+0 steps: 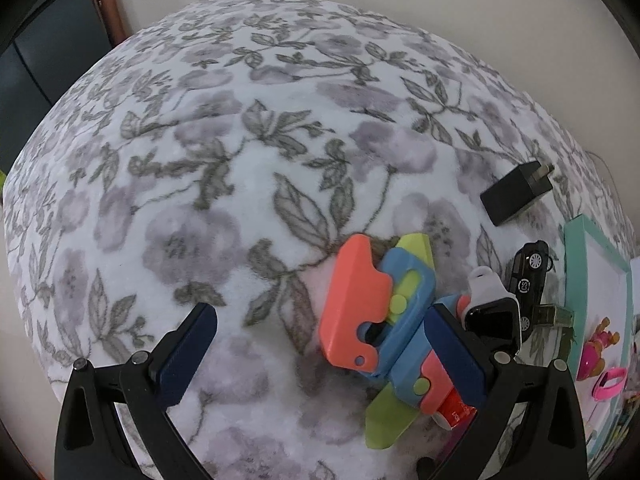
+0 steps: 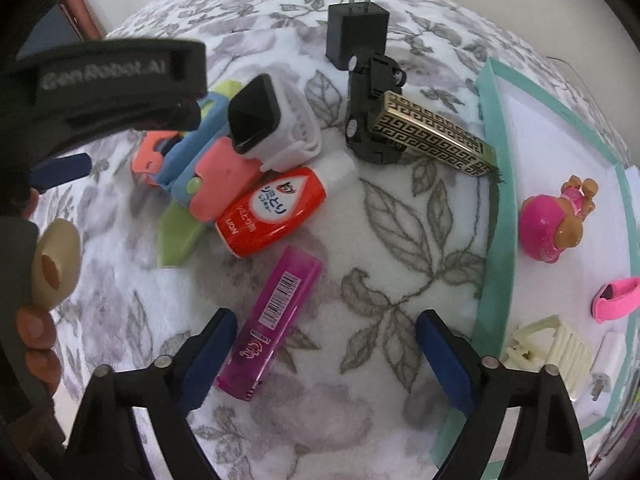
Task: Organize rigid objects
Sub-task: 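Grasp the blue-orange toy knife with the left gripper while the right grasps the pink tube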
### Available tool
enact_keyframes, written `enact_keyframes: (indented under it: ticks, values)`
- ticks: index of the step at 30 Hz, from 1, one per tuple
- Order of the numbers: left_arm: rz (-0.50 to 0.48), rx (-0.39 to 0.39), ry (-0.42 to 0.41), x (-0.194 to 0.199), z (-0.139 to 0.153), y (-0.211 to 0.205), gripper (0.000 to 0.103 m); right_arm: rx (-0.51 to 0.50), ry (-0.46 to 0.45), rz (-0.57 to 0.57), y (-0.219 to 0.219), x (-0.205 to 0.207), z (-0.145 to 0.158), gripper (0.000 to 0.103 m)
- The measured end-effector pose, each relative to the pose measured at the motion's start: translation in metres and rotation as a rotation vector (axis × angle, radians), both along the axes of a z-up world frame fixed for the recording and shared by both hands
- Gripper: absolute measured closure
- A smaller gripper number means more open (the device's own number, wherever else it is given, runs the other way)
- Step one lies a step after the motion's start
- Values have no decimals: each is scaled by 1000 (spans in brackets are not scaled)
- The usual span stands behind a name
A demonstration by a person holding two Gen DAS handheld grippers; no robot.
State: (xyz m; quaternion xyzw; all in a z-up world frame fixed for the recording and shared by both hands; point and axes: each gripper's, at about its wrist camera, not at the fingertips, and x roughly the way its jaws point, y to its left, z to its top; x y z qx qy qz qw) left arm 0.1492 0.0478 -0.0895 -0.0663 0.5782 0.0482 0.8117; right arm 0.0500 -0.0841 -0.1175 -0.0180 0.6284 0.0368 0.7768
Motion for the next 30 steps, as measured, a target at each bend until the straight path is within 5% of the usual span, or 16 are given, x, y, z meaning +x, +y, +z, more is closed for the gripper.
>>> enact_keyframes:
  ticks: [9, 16, 24, 30]
  values:
    - [29, 6, 3, 9, -4, 2, 0, 6, -13, -34, -20, 0, 4, 33]
    - [-41, 59, -7, 12, -6, -14, 0, 18, -12, -33, -35, 4, 5, 34]
    - [26, 94, -16, 14, -4, 0, 0, 22, -10, -43, -28, 4, 3, 37]
    - [51, 47, -10, 14, -6, 10, 7, 19, -6, -54, -32, 4, 5, 44]
